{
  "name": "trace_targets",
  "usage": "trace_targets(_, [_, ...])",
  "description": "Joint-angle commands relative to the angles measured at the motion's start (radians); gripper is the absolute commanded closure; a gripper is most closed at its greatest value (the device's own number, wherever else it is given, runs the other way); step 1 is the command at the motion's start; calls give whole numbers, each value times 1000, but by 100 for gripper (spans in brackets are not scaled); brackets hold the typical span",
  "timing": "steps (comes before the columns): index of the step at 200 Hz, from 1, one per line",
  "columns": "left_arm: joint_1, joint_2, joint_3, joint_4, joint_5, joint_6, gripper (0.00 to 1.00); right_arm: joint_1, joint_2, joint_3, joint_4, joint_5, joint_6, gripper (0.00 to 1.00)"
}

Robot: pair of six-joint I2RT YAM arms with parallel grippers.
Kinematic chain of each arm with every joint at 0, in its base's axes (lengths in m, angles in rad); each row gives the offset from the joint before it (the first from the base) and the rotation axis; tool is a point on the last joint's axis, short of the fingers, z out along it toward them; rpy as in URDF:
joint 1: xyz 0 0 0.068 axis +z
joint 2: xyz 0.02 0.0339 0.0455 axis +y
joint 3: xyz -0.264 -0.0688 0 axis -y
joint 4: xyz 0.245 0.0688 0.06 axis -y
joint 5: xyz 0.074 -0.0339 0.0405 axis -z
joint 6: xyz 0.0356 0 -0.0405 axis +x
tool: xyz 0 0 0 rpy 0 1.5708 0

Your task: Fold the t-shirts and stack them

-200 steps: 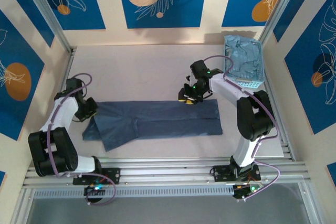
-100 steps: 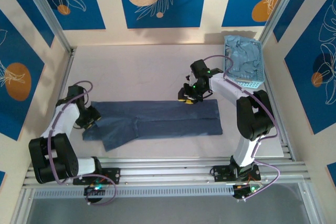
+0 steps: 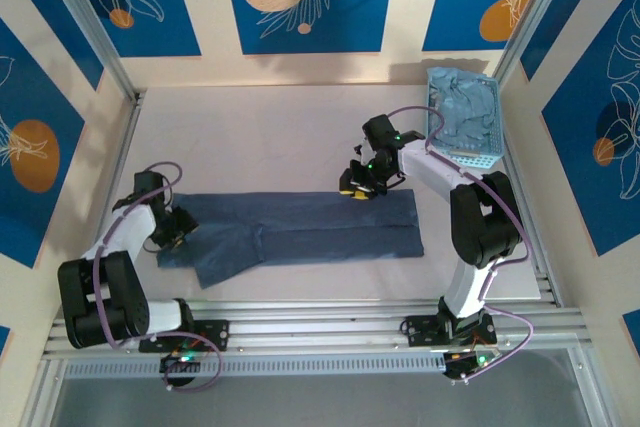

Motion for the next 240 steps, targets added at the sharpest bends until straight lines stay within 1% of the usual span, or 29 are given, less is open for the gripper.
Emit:
trace_targets(1, [-5,6,14,39,-7,43,61,4,-23,-12,-25,-17,10,65])
trace_targets(14, [-5,12,20,49,0,53,66,4,-26,-19,-25,-16,12,65])
trace_targets(45, [-4,12,25,45,0,64,90,4,-26,-30,-22,-22,16,65])
trace_targets(65, [-4,-5,32,25,-12,65,96,4,-23,-29,-20,-20,16,65])
trace_targets(91, [-7,-19,52,-11,-33,61,100,4,-17,-24,-19,-23,16,65])
trace_targets(118, [-8,-23,82,-51,-52,38,100,4,-16,-21,-21,-24,14,65])
trace_targets(148, [-8,7,172,-131,-66,-17,100,3,-26,-16,-25,-23,19,65])
trace_targets(190, [-10,177,389,-313,-32,-59,100,-1,-16,-1,-32,-22,20,65])
trace_targets(240, [-16,372,600,-446,24,-27,100,-4,-16,-11,-22,-18,31,65])
